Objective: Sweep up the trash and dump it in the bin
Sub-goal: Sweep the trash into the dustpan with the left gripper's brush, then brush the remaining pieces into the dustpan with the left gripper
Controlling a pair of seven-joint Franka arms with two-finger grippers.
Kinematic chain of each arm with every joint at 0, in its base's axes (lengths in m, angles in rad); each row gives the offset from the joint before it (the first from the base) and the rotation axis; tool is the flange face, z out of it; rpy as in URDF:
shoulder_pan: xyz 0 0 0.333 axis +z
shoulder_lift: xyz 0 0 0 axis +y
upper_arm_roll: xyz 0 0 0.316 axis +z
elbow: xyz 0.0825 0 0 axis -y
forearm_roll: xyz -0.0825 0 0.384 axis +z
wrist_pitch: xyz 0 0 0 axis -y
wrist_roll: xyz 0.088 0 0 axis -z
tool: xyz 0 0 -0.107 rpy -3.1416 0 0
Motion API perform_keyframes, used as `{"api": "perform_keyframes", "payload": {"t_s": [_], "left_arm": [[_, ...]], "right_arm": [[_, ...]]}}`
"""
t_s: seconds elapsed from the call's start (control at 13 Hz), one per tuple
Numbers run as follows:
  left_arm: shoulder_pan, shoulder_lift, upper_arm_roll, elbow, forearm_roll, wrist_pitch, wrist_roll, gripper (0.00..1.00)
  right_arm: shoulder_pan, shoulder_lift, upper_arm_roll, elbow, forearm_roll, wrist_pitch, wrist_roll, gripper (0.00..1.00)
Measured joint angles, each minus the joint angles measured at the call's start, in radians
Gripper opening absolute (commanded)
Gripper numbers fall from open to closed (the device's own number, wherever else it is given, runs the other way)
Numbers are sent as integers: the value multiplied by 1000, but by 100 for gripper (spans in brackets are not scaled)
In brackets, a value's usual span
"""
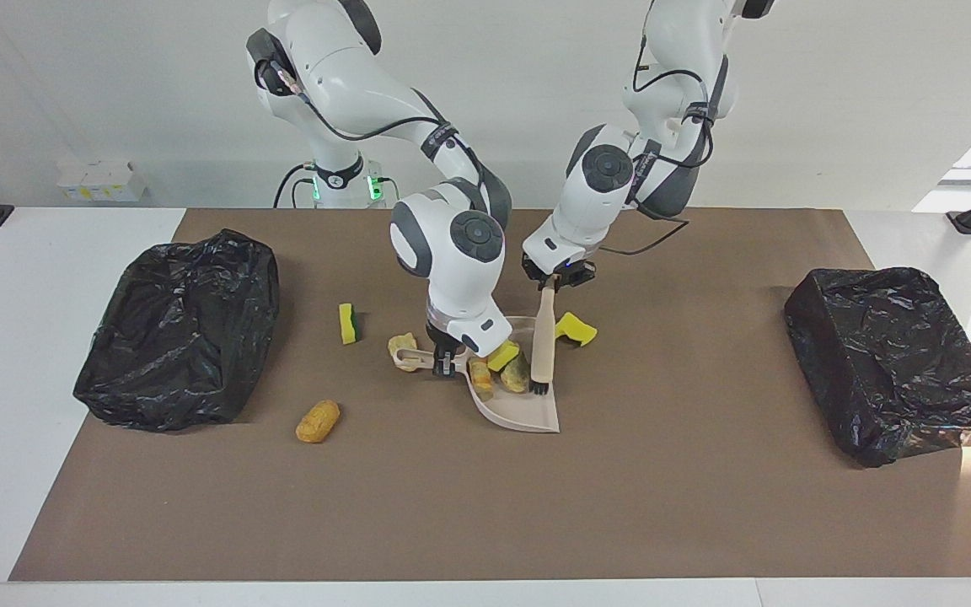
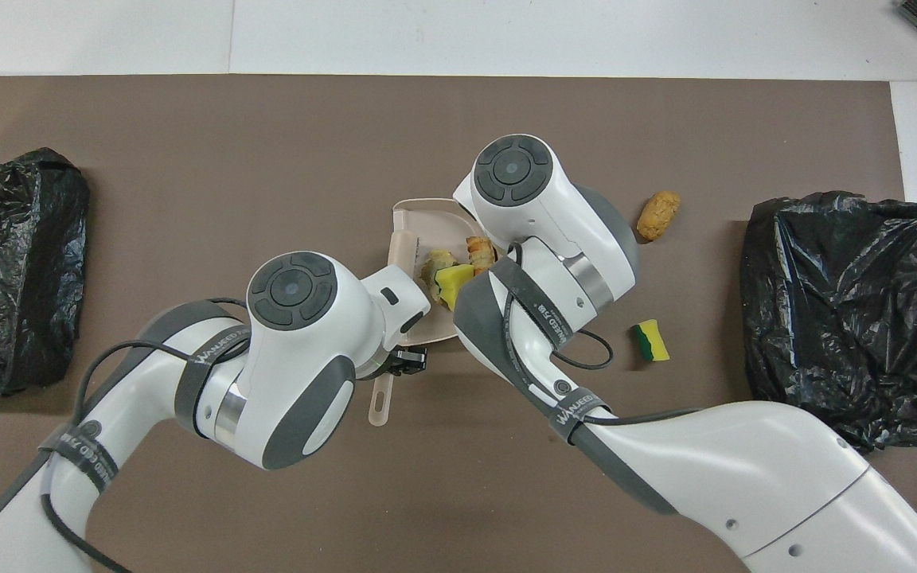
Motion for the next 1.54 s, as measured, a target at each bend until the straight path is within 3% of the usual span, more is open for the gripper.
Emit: {"api": "perform_keyframes", "payload": {"t_s": [0.38, 0.54, 0.85, 1.23, 1.54], "left_arm": [[5, -59, 11, -21, 1, -101, -545, 0], [4, -95, 7, -102, 1, -96, -666, 0], [-28, -144, -6, -278, -2, 133, -667, 0], [-159, -86, -14, -278, -7, 431, -591, 0], [-179, -60, -7, -215, -7, 454, -579, 0]], "right_arm": [[-13, 0, 0, -4, 0, 19, -73, 0], [-19, 0, 0, -11, 0, 46, -129, 0], [-24, 0, 0, -21, 0, 59, -140, 0], [-32, 0, 0, -34, 0, 84, -144, 0], [-45, -1, 0, -37, 0, 85, -147, 0]]}}
